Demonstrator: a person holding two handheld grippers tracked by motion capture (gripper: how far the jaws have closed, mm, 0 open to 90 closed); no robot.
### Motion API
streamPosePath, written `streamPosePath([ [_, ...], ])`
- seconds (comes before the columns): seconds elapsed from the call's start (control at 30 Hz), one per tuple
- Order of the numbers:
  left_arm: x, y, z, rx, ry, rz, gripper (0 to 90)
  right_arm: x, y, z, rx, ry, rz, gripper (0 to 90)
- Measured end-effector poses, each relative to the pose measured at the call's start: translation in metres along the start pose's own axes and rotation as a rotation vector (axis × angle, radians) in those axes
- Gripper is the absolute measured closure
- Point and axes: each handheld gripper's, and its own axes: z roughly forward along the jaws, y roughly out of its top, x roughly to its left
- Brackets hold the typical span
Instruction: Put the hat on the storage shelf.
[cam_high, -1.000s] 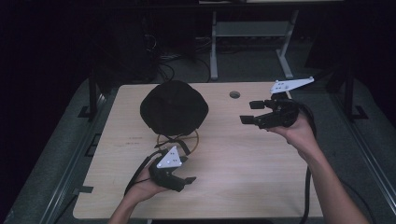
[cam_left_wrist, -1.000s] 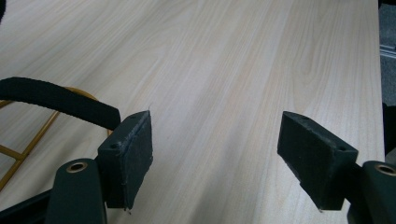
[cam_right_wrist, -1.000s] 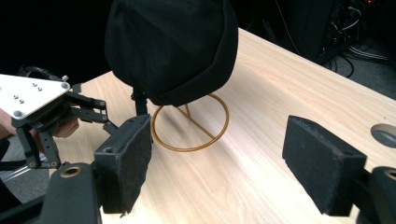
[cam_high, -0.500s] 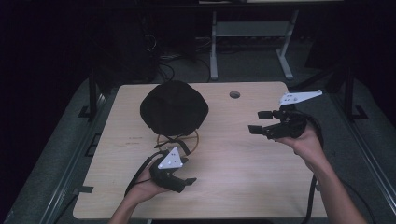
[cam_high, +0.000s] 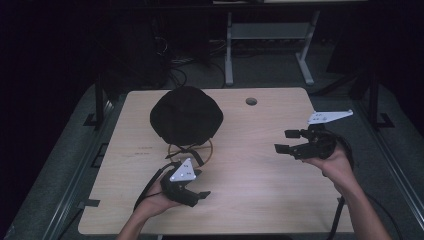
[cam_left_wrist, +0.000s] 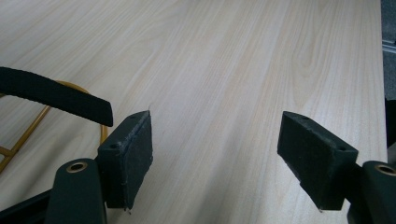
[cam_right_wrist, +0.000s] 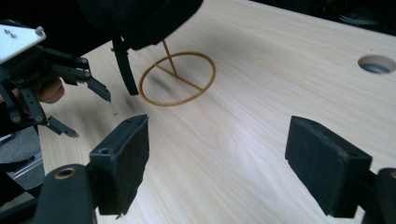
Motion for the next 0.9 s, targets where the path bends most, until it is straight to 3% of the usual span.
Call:
streamPosePath([
  [0.9, -0.001, -0.003, 0.003, 0.007, -0.001, -0.008, 26.0, -0.013, -0.055, -0.007, 0.032, -0.036, 0.069, 19.4],
])
